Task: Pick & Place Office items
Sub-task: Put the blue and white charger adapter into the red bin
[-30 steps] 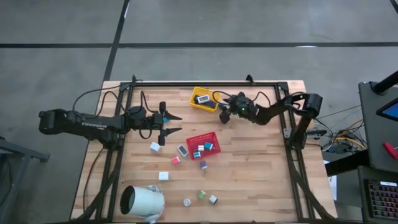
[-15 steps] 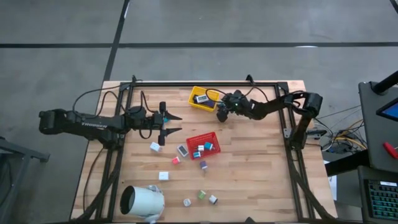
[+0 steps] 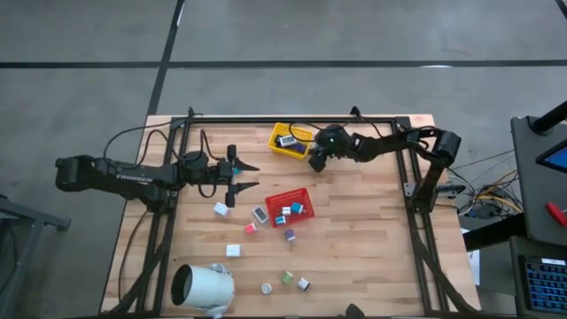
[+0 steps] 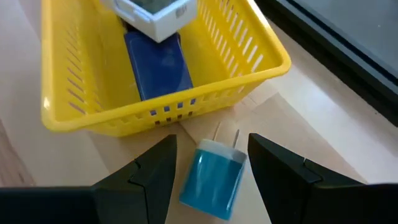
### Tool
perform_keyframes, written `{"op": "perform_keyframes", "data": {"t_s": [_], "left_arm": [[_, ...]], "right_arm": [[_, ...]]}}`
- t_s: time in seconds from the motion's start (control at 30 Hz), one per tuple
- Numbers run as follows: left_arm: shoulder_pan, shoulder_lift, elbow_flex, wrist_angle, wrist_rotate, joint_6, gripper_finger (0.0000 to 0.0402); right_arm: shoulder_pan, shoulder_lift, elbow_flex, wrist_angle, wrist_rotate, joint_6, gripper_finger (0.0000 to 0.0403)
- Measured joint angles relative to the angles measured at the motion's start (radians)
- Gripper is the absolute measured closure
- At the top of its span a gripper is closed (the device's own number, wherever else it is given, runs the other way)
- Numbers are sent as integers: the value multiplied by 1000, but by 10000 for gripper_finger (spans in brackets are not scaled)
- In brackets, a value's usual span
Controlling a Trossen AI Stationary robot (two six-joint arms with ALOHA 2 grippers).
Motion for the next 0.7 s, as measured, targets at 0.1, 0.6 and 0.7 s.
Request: {"op": "perform_keyframes", "data": {"t_s": [0.1,0.6,0.7], "left_arm": [[0,0,0,0,0,0,195],[0,0,0,0,0,0,195],[0,0,0,0,0,0,195]], "right_arm": [[-8,0,23,-58,-28,-2,207],[-18,0,118,-262,-72,-41,207],[-19,0,133,-292,-75,-51,207]]}}
